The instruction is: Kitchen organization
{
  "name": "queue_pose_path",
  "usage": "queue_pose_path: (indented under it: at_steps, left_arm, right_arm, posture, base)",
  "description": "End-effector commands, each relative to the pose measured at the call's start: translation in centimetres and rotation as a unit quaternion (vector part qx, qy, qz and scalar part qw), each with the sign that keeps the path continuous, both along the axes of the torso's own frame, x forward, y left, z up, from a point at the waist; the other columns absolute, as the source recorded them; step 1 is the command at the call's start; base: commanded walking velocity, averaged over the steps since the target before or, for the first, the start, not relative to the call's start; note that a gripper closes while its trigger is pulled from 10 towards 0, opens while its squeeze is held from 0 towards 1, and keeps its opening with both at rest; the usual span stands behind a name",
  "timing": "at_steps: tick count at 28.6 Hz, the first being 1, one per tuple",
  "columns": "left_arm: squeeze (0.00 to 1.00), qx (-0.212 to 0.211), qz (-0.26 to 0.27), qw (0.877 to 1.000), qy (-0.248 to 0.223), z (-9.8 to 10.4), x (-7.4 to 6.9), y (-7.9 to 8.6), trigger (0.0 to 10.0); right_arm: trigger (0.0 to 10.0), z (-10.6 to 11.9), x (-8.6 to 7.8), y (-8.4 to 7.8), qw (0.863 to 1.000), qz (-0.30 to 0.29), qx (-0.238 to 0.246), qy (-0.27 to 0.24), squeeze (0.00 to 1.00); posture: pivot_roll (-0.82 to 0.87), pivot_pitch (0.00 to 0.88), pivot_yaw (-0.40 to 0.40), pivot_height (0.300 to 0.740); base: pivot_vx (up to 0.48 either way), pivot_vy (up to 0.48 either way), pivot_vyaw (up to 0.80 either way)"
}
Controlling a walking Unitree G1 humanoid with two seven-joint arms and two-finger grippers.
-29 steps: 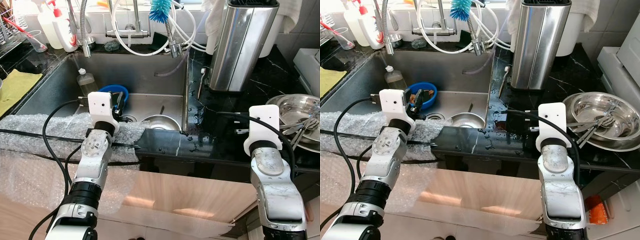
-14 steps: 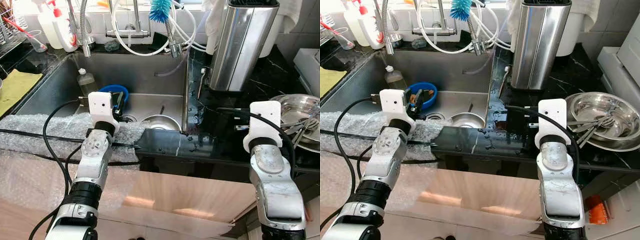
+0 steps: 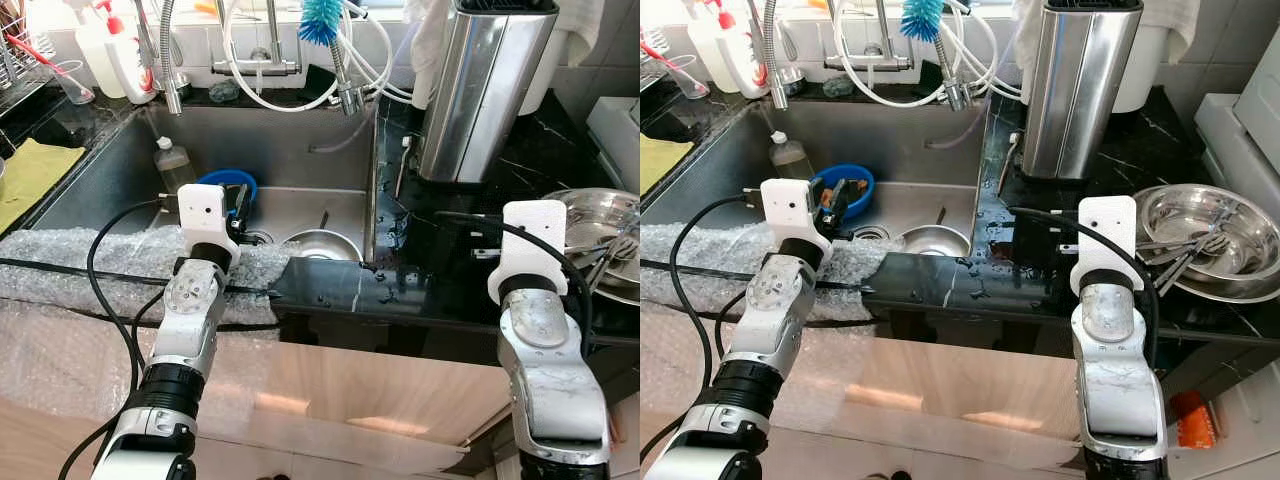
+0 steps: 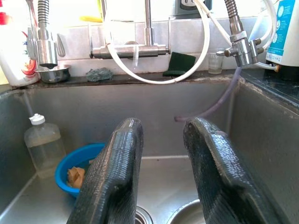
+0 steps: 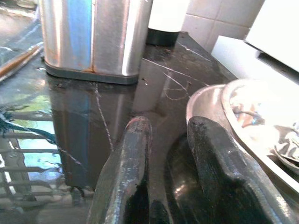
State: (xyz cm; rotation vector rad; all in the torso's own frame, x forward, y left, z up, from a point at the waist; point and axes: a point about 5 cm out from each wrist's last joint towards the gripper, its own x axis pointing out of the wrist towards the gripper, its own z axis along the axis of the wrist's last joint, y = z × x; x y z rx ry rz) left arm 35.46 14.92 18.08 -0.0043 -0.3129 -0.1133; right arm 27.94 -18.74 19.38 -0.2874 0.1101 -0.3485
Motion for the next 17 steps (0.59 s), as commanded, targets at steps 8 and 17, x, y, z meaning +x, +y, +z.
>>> queue_pose_path:
  at_steps: [8, 17]
  left_arm:
    - [0.0, 0.011, -0.005, 1.0, 0.008, -0.34, 0.07, -0.04, 10.0]
    - [0.0, 0.018, -0.007, 1.0, 0.008, -0.42, 0.04, -0.14, 10.0]
  right_arm:
    - [10.0, -0.02, -0.72, -0.79, 0.999, -0.042, 0.009, 0.006, 0.0]
    - [10.0, 0.4, -0.66, -0.69, 0.999, -0.045, 0.013, -0.001, 0.0]
  posture:
    - [-0.14, 0.102, 0.07, 0.74]
    - [-0.14, 0.102, 0.07, 0.74]
  base:
    - [0.0, 0.0, 0.0]
    - [0.0, 0.0, 0.0]
